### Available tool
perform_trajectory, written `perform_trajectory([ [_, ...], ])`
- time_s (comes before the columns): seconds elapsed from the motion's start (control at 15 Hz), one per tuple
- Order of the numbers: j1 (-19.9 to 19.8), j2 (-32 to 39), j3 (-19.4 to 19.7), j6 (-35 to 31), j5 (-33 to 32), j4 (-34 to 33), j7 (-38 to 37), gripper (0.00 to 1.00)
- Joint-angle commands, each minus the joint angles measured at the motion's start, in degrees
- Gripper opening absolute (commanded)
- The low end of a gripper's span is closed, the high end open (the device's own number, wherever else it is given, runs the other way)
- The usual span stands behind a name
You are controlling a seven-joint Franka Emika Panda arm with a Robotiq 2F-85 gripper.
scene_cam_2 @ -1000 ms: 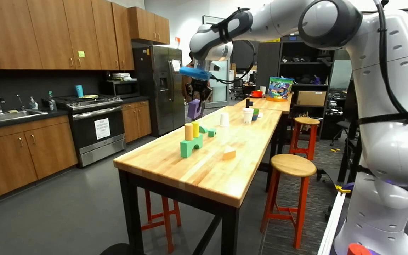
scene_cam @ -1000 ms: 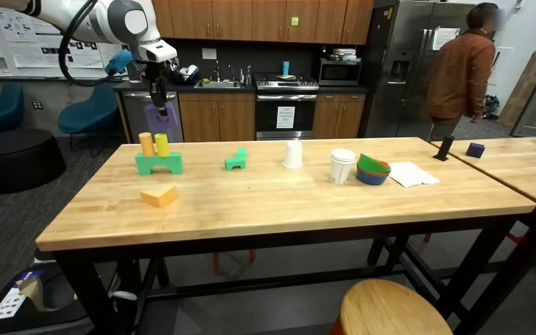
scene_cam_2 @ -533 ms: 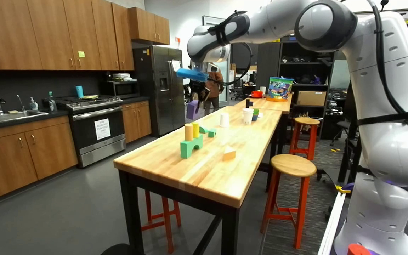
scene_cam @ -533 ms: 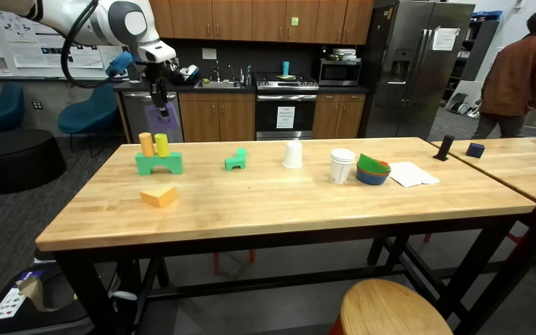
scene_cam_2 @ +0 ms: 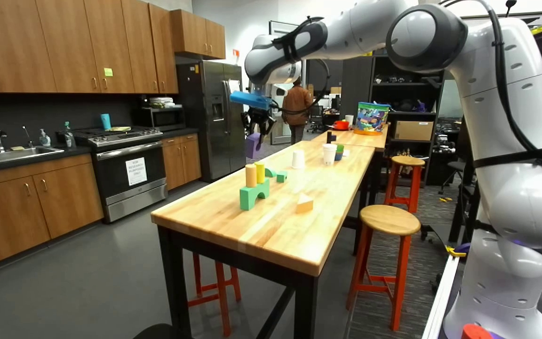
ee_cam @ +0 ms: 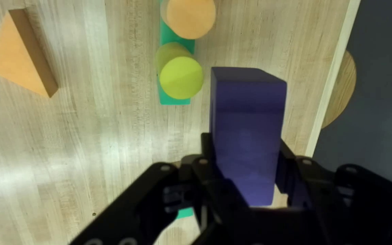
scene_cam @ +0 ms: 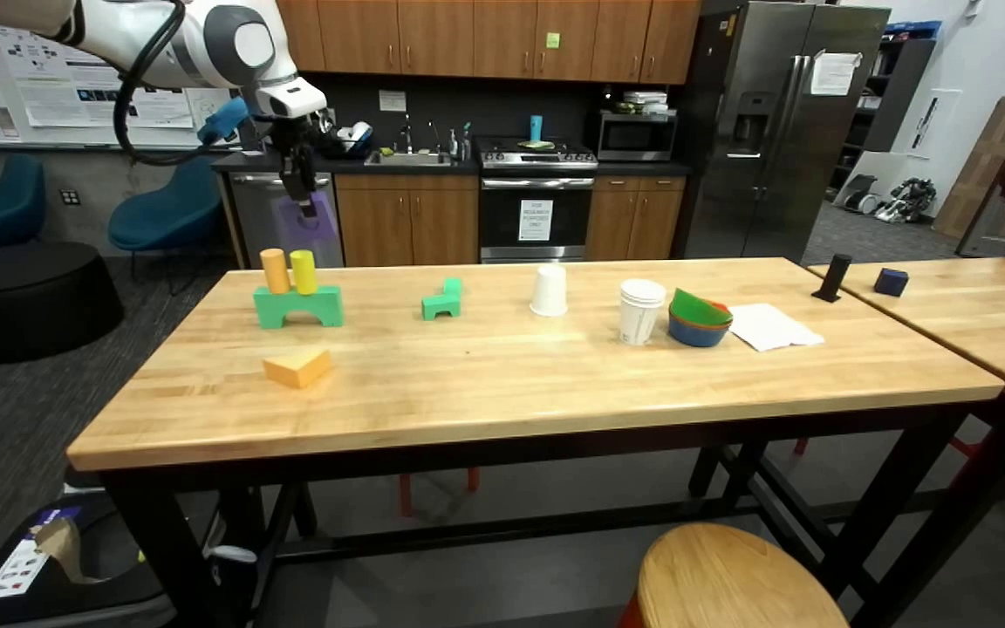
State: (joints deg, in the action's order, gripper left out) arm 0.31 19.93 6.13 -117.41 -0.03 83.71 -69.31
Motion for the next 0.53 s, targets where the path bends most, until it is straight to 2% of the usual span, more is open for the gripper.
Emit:
perform_trajectory([
  [0.0,0.40,-0.29,0.03,1.21,0.03,-3.00,-2.39,0.16],
  [0.47,0.30,-1.51,-0.26,3.23,0.20,-4.05,-2.04,0.16],
])
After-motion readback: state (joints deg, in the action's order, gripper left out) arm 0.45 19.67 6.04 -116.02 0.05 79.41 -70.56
